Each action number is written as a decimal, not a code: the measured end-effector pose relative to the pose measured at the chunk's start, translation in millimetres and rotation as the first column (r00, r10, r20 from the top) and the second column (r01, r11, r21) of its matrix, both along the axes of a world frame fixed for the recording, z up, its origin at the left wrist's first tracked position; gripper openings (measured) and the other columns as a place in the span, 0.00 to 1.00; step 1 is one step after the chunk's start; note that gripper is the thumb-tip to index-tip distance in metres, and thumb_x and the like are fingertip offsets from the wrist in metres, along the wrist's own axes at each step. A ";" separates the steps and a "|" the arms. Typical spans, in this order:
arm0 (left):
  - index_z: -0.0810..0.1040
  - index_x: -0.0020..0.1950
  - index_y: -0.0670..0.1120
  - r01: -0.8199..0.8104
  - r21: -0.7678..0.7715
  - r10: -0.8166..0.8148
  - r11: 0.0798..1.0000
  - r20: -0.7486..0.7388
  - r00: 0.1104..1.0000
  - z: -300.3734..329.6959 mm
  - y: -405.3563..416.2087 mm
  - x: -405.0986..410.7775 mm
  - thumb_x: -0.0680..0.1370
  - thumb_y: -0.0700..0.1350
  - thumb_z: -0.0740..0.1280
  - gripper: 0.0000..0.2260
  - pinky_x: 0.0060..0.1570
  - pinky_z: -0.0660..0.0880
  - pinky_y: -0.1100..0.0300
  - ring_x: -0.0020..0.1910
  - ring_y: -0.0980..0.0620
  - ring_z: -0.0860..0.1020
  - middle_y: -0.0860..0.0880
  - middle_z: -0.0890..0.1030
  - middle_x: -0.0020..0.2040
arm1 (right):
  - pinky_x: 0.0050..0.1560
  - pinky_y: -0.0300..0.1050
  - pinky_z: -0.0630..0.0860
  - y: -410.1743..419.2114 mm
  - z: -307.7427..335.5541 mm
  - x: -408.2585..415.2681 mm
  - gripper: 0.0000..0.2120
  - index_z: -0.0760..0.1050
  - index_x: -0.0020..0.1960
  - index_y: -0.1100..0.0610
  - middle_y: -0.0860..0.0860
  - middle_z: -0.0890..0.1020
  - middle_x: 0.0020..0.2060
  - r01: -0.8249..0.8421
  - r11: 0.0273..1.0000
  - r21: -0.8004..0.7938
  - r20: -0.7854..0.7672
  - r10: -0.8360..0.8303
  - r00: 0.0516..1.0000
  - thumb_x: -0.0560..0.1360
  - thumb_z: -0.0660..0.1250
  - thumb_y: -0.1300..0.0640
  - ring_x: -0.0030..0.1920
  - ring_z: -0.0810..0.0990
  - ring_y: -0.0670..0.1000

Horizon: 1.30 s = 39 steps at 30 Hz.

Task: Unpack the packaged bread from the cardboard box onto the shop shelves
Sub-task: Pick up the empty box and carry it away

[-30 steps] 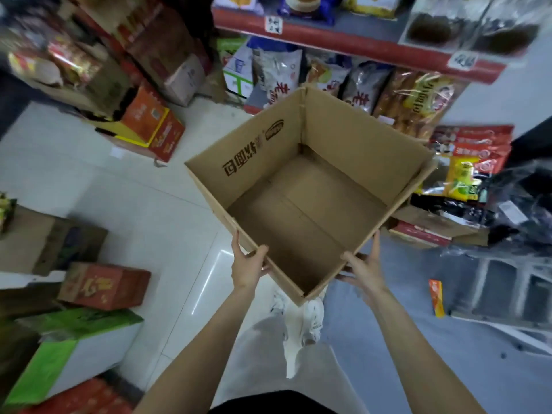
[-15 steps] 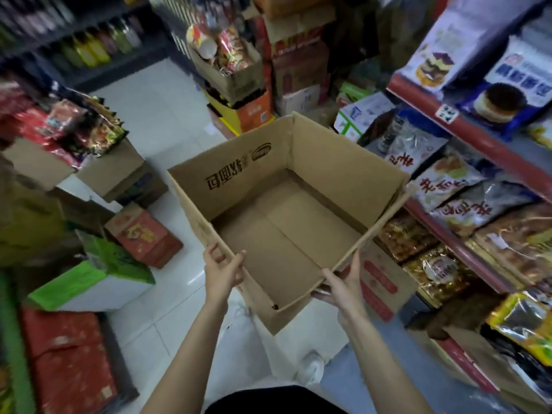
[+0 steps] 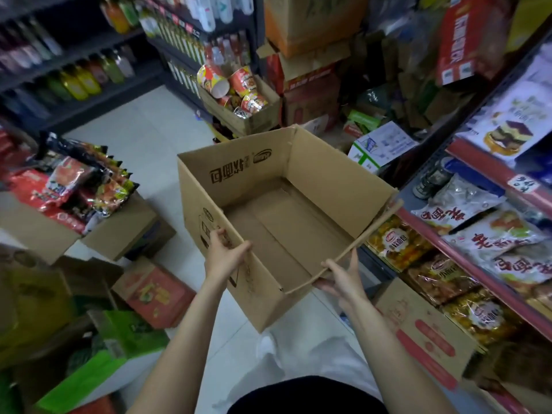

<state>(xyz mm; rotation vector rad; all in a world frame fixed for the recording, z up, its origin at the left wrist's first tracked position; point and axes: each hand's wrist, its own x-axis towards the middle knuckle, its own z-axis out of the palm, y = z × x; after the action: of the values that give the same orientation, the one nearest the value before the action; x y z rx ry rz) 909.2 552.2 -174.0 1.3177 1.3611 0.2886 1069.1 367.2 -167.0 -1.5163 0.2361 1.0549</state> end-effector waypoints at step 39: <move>0.67 0.44 0.40 0.315 -0.337 -0.335 0.887 -0.001 0.942 -33.7 349.1 740.1 0.77 0.31 0.61 0.07 0.23 0.75 0.65 0.35 0.45 0.76 0.39 0.74 0.40 | 0.47 0.52 0.79 311.2 -45.3 629.4 0.38 0.48 0.74 0.37 0.50 0.66 0.70 0.434 0.897 -0.085 0.245 -0.404 0.882 0.77 0.64 0.64 0.65 0.71 0.58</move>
<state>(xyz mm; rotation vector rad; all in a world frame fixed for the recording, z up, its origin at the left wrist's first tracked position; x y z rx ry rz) 1649.3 901.3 -207.8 1.2469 1.1505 -0.2064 1698.5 678.4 -212.3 -1.5985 0.4666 0.5261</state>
